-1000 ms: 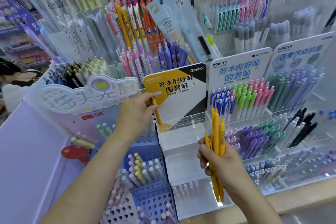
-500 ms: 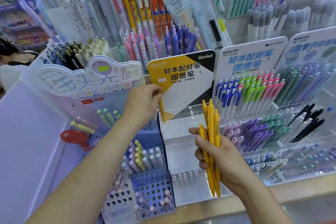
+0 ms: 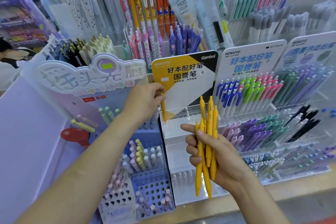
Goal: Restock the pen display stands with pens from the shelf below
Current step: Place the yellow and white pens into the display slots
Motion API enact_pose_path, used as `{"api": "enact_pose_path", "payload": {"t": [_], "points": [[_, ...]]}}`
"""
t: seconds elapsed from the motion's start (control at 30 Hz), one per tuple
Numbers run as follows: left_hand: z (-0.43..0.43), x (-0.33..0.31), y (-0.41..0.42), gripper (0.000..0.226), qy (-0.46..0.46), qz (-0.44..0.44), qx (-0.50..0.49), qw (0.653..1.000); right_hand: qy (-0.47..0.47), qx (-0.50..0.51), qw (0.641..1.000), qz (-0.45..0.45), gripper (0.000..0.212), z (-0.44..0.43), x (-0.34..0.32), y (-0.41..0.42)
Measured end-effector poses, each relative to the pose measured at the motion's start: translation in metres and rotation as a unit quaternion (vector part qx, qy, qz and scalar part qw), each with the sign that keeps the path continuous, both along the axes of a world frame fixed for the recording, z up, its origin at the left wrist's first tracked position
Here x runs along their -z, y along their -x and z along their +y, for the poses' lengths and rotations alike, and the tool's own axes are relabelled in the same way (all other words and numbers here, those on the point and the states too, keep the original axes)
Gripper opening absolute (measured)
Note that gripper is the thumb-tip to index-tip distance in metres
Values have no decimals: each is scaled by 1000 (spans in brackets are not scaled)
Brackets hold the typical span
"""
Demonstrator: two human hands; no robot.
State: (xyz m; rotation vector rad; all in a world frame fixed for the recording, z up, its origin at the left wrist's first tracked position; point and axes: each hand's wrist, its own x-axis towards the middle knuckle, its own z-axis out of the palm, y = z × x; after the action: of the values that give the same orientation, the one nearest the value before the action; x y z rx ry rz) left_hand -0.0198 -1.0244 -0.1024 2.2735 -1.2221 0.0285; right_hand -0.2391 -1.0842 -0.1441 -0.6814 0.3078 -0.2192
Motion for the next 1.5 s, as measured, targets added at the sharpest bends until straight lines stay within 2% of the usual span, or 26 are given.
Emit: {"api": "enact_pose_path", "payload": {"t": [0.07,0.17,0.23,0.27,0.33,0.4,0.47,0.63,0.73,0.8,0.9,0.97,1.07,1.13,1.37,1.5], "points": [[1,4,0,15,7,2,-4,1000,8,-6,1000,-7,61,0,0,1],[6,3,8,19,34,-83,0,996,37,17,999,6,47,2,-1,1],[12,-4,29,17,110,-94,27,989,84,41,995,28,40,3,-3,1],[15,-10,44,16,128,-45,46,990,117,49,991,39,36,3,-3,1],[17,-17,73,18,76,116,85,987,190,62,978,61,25,4,-5,0],[16,-16,87,24,25,251,98,963,249,67,963,82,22,5,-6,-1],[16,-15,89,26,43,333,86,938,280,65,954,87,24,6,-7,0],[21,-20,83,21,73,394,73,913,260,40,962,68,20,5,-5,3],[22,-24,79,21,114,414,64,901,208,36,976,56,33,1,-3,7],[22,-29,72,25,159,426,35,890,213,37,974,70,39,-2,1,10],[22,-43,53,18,239,384,-8,892,220,70,967,105,27,-5,10,14],[20,-54,41,19,265,298,-25,916,213,103,964,124,17,-8,15,15],[14,-61,32,24,236,160,-13,958,208,137,959,137,14,-12,19,16],[9,-56,32,25,205,111,3,972,208,140,958,138,14,-13,18,16],[1,-34,26,21,162,61,3,985,204,131,961,136,15,-13,15,16],[-1,-26,25,22,158,66,1,985,206,126,961,133,16,-14,13,16]]}}
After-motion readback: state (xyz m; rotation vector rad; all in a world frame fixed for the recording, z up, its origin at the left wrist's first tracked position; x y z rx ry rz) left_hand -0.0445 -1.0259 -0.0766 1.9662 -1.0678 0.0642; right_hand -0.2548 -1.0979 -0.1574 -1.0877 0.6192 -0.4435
